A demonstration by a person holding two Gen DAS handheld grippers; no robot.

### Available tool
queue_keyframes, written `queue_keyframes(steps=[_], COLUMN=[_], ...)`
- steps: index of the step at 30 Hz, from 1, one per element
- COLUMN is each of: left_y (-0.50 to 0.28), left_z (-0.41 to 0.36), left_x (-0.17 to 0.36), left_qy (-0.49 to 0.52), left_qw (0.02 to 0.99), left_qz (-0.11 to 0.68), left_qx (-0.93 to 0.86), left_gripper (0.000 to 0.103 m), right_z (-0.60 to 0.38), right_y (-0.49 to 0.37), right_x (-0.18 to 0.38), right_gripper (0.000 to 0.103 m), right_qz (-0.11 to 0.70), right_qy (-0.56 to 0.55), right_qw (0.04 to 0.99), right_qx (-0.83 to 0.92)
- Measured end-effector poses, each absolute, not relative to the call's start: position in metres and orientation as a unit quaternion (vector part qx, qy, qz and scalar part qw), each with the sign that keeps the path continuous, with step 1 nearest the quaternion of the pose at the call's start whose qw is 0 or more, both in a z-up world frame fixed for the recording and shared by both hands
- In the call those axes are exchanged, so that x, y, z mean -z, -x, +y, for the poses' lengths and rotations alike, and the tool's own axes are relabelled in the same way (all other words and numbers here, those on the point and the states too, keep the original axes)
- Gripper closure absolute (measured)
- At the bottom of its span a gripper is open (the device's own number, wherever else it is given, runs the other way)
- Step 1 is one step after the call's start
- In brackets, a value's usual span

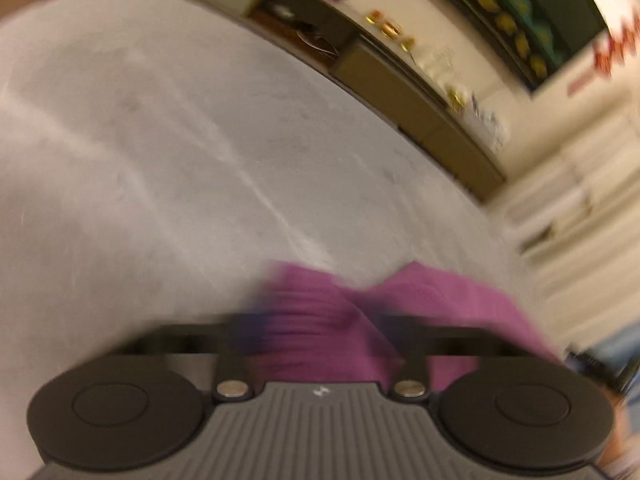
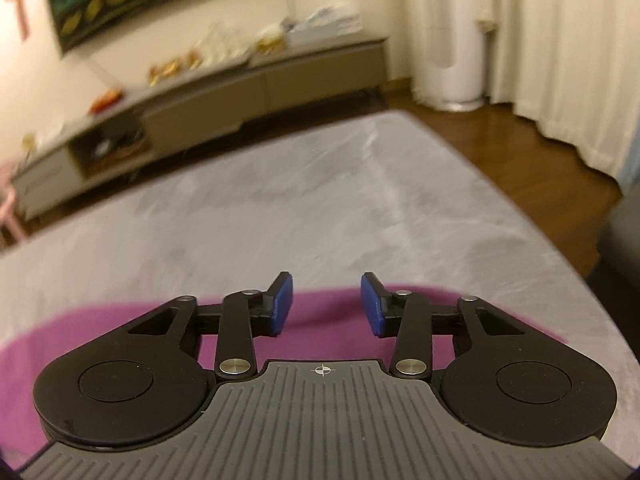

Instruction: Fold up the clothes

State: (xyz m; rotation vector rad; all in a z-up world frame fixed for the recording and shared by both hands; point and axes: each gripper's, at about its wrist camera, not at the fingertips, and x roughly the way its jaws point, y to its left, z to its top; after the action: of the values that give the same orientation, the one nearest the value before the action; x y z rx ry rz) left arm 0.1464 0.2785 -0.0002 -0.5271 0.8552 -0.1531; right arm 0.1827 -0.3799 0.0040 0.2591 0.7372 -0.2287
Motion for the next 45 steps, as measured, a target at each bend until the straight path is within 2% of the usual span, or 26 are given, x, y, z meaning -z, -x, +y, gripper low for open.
queue_keyframes(steps=[1, 2, 4, 5, 7, 8, 9, 11, 12, 15, 17, 21, 23, 24, 25, 26, 27, 28, 29, 30, 33, 37, 38, 39, 41, 45], left_y=[-0.142, -0.128, -0.097, -0.088, -0.089, -0.097, -0.104, -0.123, -0.130, -0.136, -0.136, -0.137, -0.135, -0.134, -0.134, -0.133, -0.132, -0.132, -0.136, -0.143, -0.169, -0.188, -0.187, -0.184, -0.176, -0.157], left_z=[0.277, 0.283, 0.318, 0.338, 0.375, 0.389, 0.397, 0.399, 0.395, 0.379, 0.368, 0.348, 0.340, 0.337, 0.335, 0.337, 0.345, 0.353, 0.361, 0.367, 0.369, 0.347, 0.342, 0.337, 0.328, 0.304], left_x=[-0.013, -0.040, -0.087, -0.099, -0.097, -0.081, -0.063, -0.037, -0.031, -0.033, -0.036, -0.042, -0.048, -0.054, -0.063, -0.071, -0.077, -0.082, -0.083, -0.079, -0.050, -0.029, -0.029, -0.031, -0.037, -0.047], left_qy=[0.228, 0.214, 0.236, 0.250, 0.275, 0.295, 0.311, 0.304, 0.294, 0.263, 0.239, 0.200, 0.185, 0.177, 0.171, 0.177, 0.197, 0.217, 0.233, 0.239, 0.226, 0.150, 0.137, 0.130, 0.124, 0.097], left_qw=[0.893, 0.921, 0.952, 0.956, 0.952, 0.941, 0.929, 0.910, 0.907, 0.915, 0.924, 0.939, 0.946, 0.952, 0.958, 0.961, 0.961, 0.959, 0.953, 0.947, 0.929, 0.904, 0.903, 0.904, 0.908, 0.918], left_qz=[0.381, 0.316, 0.178, 0.138, 0.135, 0.165, 0.201, 0.276, 0.294, 0.301, 0.295, 0.280, 0.265, 0.250, 0.228, 0.206, 0.181, 0.161, 0.156, 0.171, 0.259, 0.350, 0.354, 0.355, 0.353, 0.349], left_qx=[0.073, 0.074, 0.082, 0.072, 0.024, 0.005, -0.019, -0.061, -0.068, -0.055, -0.045, -0.027, -0.022, -0.028, -0.040, -0.054, -0.068, -0.088, -0.113, -0.129, -0.139, -0.193, -0.200, -0.200, -0.190, -0.162], left_gripper=[0.095, 0.095, 0.095, 0.095, 0.095, 0.095, 0.095, 0.095, 0.095, 0.095, 0.095, 0.095, 0.095, 0.095, 0.095, 0.095, 0.095, 0.102, 0.102, 0.102, 0.093, 0.089, 0.087, 0.082, 0.076, 0.065], right_z=[-0.377, -0.377, -0.378, -0.380, -0.384, -0.387, -0.388, -0.386, -0.383, -0.366, -0.349, -0.325, -0.321, -0.326, -0.332, -0.337, -0.337, -0.334, -0.337, -0.342, -0.358, -0.381, -0.386, -0.389, -0.389, -0.383], right_y=[-0.186, -0.187, -0.186, -0.185, -0.184, -0.185, -0.187, -0.194, -0.196, -0.201, -0.204, -0.210, -0.213, -0.216, -0.221, -0.226, -0.231, -0.236, -0.234, -0.231, -0.219, -0.185, -0.174, -0.165, -0.151, -0.146], right_x=[-0.002, -0.002, -0.006, -0.008, -0.007, -0.005, 0.000, 0.011, 0.014, 0.017, 0.018, 0.034, 0.041, 0.039, 0.036, 0.033, 0.034, 0.038, 0.036, 0.032, 0.019, -0.020, -0.024, -0.022, -0.010, 0.010], right_gripper=[0.103, 0.103, 0.103, 0.103, 0.103, 0.102, 0.091, 0.081, 0.060, 0.027, 0.016, 0.012, 0.018, 0.038, 0.050, 0.089, 0.102, 0.103, 0.102, 0.099, 0.059, 0.028, 0.014, 0.009, 0.009, 0.010], right_qz=[0.368, 0.367, 0.356, 0.353, 0.353, 0.360, 0.369, 0.387, 0.389, 0.381, 0.372, 0.369, 0.373, 0.381, 0.395, 0.406, 0.407, 0.403, 0.391, 0.377, 0.333, 0.290, 0.302, 0.321, 0.362, 0.388], right_qy=[-0.121, -0.115, -0.104, -0.100, -0.094, -0.090, -0.086, -0.073, -0.062, -0.023, 0.022, 0.125, 0.140, 0.117, 0.085, 0.066, 0.096, 0.147, 0.162, 0.158, 0.147, 0.076, 0.043, 0.018, -0.012, 0.038], right_qw=[0.916, 0.917, 0.921, 0.922, 0.921, 0.918, 0.914, 0.908, 0.908, 0.917, 0.924, 0.917, 0.915, 0.915, 0.914, 0.911, 0.906, 0.897, 0.896, 0.900, 0.910, 0.925, 0.927, 0.926, 0.918, 0.896], right_qx=[0.102, 0.104, 0.119, 0.125, 0.135, 0.138, 0.143, 0.144, 0.139, 0.114, 0.088, 0.084, 0.069, 0.056, 0.042, 0.041, 0.069, 0.107, 0.132, 0.149, 0.201, 0.235, 0.219, 0.198, 0.163, 0.212])
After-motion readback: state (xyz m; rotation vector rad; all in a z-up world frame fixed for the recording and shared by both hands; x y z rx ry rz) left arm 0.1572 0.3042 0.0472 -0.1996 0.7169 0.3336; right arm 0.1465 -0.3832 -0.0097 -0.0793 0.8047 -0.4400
